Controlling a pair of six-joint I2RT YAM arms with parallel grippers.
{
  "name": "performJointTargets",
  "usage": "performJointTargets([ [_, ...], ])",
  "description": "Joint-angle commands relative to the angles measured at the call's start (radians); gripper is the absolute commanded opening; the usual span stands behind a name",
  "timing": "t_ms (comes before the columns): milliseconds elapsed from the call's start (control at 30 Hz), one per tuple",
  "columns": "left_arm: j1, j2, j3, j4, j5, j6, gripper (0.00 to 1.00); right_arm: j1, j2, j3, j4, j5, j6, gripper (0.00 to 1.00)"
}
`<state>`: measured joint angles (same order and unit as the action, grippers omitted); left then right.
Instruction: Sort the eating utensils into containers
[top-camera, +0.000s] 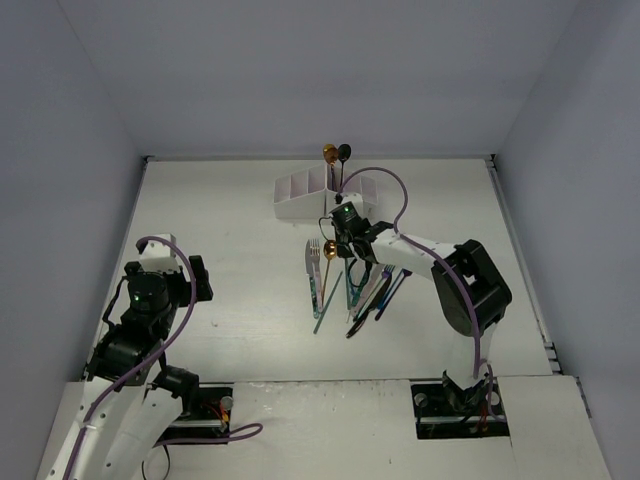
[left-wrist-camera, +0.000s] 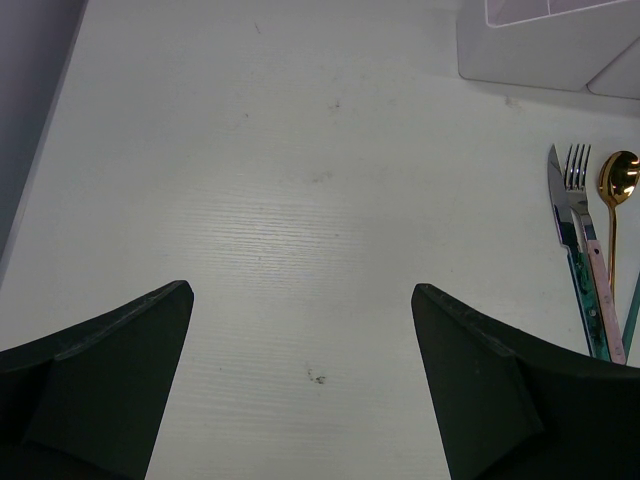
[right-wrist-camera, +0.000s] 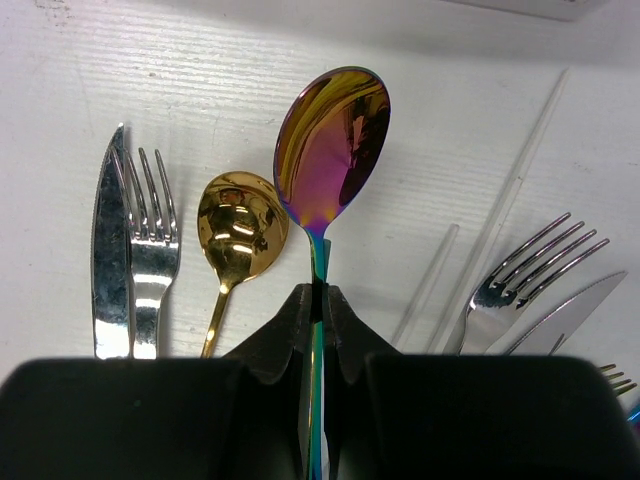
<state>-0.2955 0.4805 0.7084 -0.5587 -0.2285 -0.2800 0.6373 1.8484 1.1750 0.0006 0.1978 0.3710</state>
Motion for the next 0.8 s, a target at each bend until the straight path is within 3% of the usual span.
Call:
performJointTargets([
  [0, -0.004, 0.018, 0.01, 0.069, 0.006, 0.013, 0.9, -0.015, -0.042, 0.045, 0.017, -0.01, -0.026, 0.0],
  [100, -0.005, 0.018, 0.01, 0.068, 0.006, 0.013, 0.9, -0.018, -0.006, 0.045, 0.017, -0.032, -0.035, 0.01],
  [400, -0.004, 0.017, 0.01, 0.068, 0.006, 0.013, 0.9, -0.018, -0.011, 0.012, 0.016, -0.031, -0.056, 0.23],
  [767, -0.004, 0.019, 0.01, 0.068, 0.011, 0.013, 0.9, -0.033, -0.053, -0.025, 0.009, -0.045, -0.084, 0.23],
])
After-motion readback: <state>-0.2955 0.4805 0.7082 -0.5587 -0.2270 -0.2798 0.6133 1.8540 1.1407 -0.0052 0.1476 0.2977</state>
